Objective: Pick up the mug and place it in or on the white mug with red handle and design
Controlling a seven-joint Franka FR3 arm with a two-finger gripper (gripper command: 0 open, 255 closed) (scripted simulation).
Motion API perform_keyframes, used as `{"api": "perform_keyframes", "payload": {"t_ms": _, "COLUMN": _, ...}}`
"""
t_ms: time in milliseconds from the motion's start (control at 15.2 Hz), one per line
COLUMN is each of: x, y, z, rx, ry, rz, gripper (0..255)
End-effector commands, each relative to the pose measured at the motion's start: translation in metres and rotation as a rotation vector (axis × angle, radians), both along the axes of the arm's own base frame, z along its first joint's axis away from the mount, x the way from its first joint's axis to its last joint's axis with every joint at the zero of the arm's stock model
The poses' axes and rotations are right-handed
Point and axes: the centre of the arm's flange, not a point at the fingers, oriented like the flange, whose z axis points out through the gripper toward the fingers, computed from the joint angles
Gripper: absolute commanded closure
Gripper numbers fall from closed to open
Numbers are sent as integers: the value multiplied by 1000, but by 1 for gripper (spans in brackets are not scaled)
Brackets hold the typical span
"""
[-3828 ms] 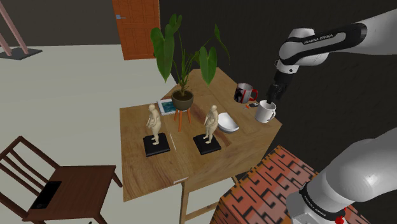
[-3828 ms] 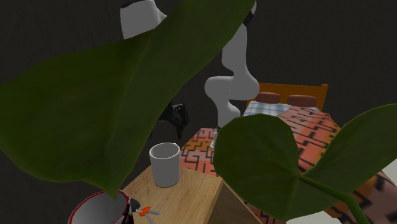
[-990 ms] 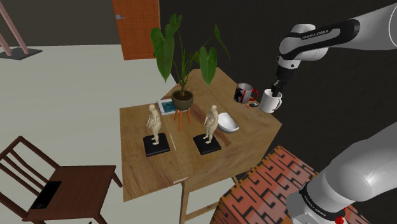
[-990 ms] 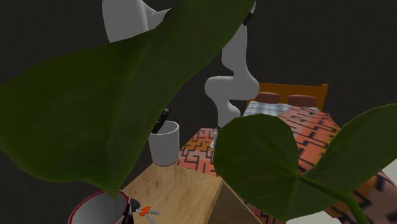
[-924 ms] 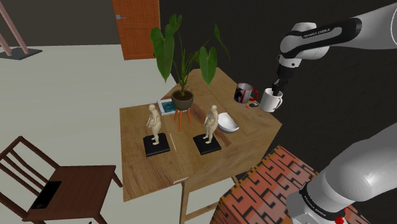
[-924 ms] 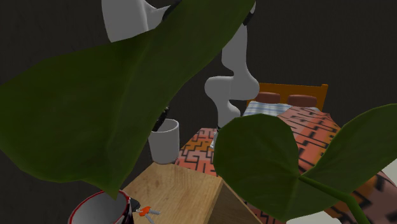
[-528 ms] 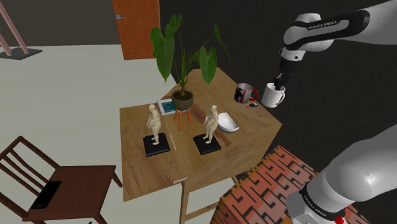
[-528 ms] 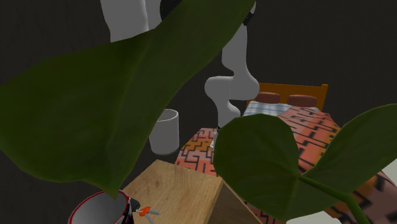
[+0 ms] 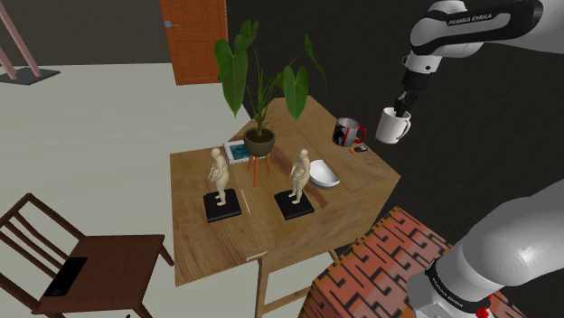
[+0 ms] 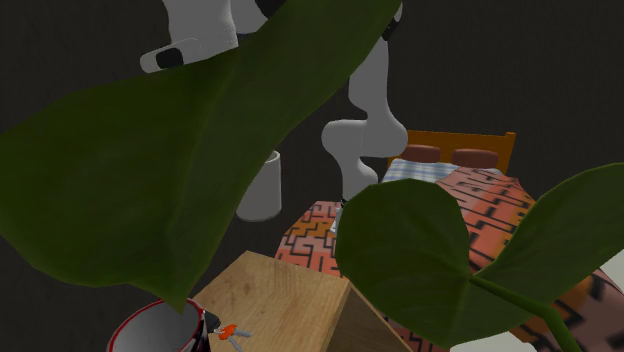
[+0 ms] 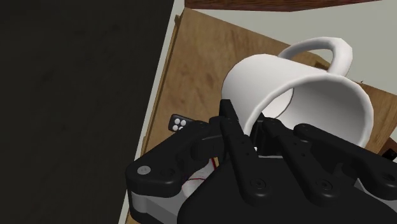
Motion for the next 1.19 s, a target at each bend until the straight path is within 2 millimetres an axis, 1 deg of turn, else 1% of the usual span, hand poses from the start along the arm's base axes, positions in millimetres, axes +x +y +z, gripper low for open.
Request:
{"api": "perform_keyframes", "payload": {"t_ms": 0, "x": 0, "y": -1, "z": 11, "rx": 0, "ry": 0, "rz": 0, "gripper": 255}}
{"api": "perform_keyframes", "payload": {"t_ms": 132, "x": 0, "y": -1, "z": 19, "rx": 0, "ry": 0, "rz": 0, "gripper": 255}}
{"api": "perform_keyframes", "payload": {"t_ms": 990, "x": 159, "y": -60, "z": 42, "rx": 0, "ry": 0, "rz": 0, "gripper": 255}}
{"api": "perform_keyframes", "payload": {"t_ms": 1056, "x": 167, "y": -63, "z": 43, "rx": 0, "ry": 0, "rz": 0, "gripper": 255}}
{"api": "perform_keyframes", "payload": {"t_ms": 1122, "x": 167, "y": -63, "z": 38, "rx": 0, "ry": 0, "rz": 0, "gripper": 255}}
